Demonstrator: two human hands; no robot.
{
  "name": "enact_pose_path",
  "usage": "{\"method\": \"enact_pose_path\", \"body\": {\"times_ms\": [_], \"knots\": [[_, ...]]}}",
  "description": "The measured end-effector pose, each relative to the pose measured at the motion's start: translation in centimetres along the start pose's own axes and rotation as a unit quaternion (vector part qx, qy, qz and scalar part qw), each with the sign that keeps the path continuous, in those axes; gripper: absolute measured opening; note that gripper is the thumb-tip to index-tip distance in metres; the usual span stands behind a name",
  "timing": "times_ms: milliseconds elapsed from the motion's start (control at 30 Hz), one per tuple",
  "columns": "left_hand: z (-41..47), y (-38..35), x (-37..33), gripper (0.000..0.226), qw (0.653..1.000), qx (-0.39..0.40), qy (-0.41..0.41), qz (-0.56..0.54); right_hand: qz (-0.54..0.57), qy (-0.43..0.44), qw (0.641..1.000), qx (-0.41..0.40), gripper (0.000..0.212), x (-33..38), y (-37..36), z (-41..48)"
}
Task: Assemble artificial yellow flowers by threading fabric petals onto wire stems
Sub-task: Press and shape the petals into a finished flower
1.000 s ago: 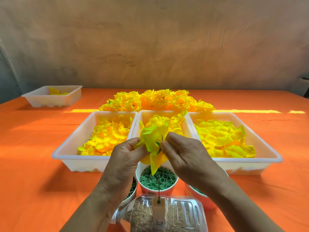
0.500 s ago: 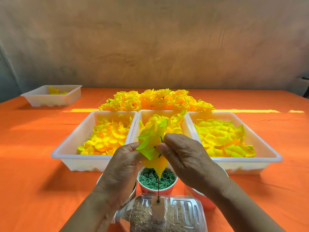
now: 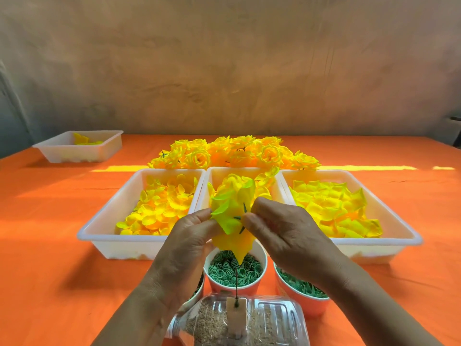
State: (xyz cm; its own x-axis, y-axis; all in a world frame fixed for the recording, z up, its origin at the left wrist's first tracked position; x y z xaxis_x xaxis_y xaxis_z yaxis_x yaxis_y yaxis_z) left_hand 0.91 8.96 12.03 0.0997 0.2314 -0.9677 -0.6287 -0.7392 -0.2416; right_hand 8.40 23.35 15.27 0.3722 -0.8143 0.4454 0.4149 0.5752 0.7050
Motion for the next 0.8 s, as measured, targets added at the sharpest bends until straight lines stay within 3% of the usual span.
{"method": "enact_pose_path", "body": {"times_ms": [167, 267, 333, 433, 567, 667, 800], "knots": [[-0.8, 0.3, -0.4, 0.045, 1.000, -0.017, -0.003, -0.024, 0.022, -0.066, 0.996, -0.048, 0.038, -0.9, -0.8, -0.4], [-1.1, -0.8, -0.6, 0.036, 0.997, -0.027, -0.030, 0.070, 0.024, -0.078, 0.995, -0.054, 0.036, -0.9, -1.2, -0.4], [-0.9, -1.1, -0.6, 0.032, 0.990, -0.079, -0.039, 0.112, 0.032, -0.086, 0.994, -0.057, 0.031, -0.8, -1.3, -0.5], [-1.1, -1.1, -1.3, 0.025, 0.994, -0.082, -0.017, 0.076, 0.103, -0.123, 0.985, -0.066, 0.027, -0.9, -1.4, -0.4], [-1.1, 0.6, -2.4, 0.018, 0.988, -0.152, 0.002, -0.021, 0.320, -0.219, 0.918, -0.088, 0.031, -1.5, -1.5, -0.5], [-0.9, 1.2, -1.8, 0.040, 0.978, -0.185, 0.067, -0.064, 0.442, -0.231, 0.863, -0.075, 0.028, -1.7, -2.2, -0.6], [-1.0, 0.0, -0.9, 0.061, 0.971, -0.077, 0.204, -0.098, 0.588, -0.211, 0.780, -0.027, 0.025, -1.3, -3.1, -0.2]]}}
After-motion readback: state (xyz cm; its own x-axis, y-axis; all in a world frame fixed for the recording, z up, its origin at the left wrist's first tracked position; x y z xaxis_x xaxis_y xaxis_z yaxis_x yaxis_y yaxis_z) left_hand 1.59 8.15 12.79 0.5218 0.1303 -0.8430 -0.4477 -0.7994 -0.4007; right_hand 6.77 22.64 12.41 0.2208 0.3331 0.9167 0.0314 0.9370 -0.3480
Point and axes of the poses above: each hand's wrist, its own z-axis towards the middle knuckle, its own y-axis out of the back of the hand, x = y × z, the point moved 3 cm from there along z, towards the middle knuckle, and after that the axes turned 3 degrees about y, right-handed, at the moved point
